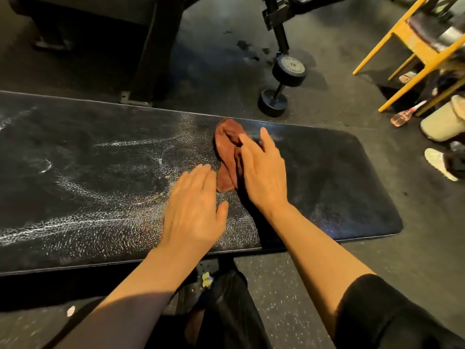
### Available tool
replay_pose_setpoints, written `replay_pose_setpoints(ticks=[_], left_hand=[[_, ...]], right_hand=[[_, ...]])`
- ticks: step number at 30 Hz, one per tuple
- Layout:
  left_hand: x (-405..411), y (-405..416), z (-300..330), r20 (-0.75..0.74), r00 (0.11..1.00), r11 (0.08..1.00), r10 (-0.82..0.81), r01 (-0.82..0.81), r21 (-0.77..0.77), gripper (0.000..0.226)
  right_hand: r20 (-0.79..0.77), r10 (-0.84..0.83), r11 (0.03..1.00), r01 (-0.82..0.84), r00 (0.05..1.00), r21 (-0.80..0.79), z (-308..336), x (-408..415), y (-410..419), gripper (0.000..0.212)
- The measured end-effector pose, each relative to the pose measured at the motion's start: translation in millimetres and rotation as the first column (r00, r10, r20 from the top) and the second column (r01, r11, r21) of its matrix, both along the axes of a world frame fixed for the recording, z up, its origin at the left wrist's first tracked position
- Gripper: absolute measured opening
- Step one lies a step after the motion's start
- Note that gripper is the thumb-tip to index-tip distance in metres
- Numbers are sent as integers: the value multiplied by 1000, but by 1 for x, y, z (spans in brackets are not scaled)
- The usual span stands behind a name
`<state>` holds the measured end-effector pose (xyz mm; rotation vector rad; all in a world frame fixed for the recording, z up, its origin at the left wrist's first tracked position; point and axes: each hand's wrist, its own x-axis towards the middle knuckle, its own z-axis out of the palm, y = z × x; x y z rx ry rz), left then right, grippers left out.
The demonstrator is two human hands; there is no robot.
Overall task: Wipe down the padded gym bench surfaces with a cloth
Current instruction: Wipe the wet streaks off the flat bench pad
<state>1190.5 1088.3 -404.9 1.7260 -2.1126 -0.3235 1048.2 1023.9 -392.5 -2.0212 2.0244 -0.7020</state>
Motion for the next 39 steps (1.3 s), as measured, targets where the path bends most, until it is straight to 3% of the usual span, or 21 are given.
replay_pose_setpoints(ticks=[2,4,9,13,17,19,20,22,24,26,28,32,36,39], left_hand=[[-5,0,1,4,1000,1000,0,0,-6,61],[-9,0,2,6,1000,1000,-10,10,-11,60],[-8,2,4,1,1000,1000,-14,14,-3,62],[-7,2,8,-6,1000,1000,-2,2,6,64],[-5,3,11,4,1000,1000,7,-7,11,65],[-2,3,11,-7,1000,1000,9,-8,14,65],[-1,3,11,-12,1000,1000,12,-12,16,65],[2,3,11,-28,999,999,27,-27,17,66],[4,3,13,-28,999,999,44,-43,16,66],[5,3,13,-15,999,999,47,-47,14,66],[5,2,13,-19,999,999,40,-40,7,66],[6,2,12,-39,998,999,43,-43,12,67],[5,-1,13,-74,995,998,61,-59,34,68],[1,-1,11,-70,997,999,31,-30,15,67]], right_hand=[[0,-153,988,153,988,15,3,-8,4,46],[-75,-177,982,181,981,55,7,-9,5,55],[58,-139,987,133,989,92,17,-2,-1,15],[284,-157,975,194,946,-108,41,-6,-10,9],[322,-170,916,270,931,-297,65,-6,-9,14],[242,-90,913,177,966,-367,65,-2,-3,11],[143,4,946,43,990,-322,62,0,1,11],[-68,177,979,-183,982,-85,47,3,12,30],[-105,176,982,-181,979,-49,36,2,20,34],[-93,54,976,-73,994,-207,29,-3,15,26],[-150,-16,984,-11,989,-180,26,0,2,40],[-202,172,965,-124,964,230,8,27,-23,54],[-294,385,921,-345,875,179,-8,39,-30,48],[-227,328,944,-308,917,120,-6,4,-47,59]])
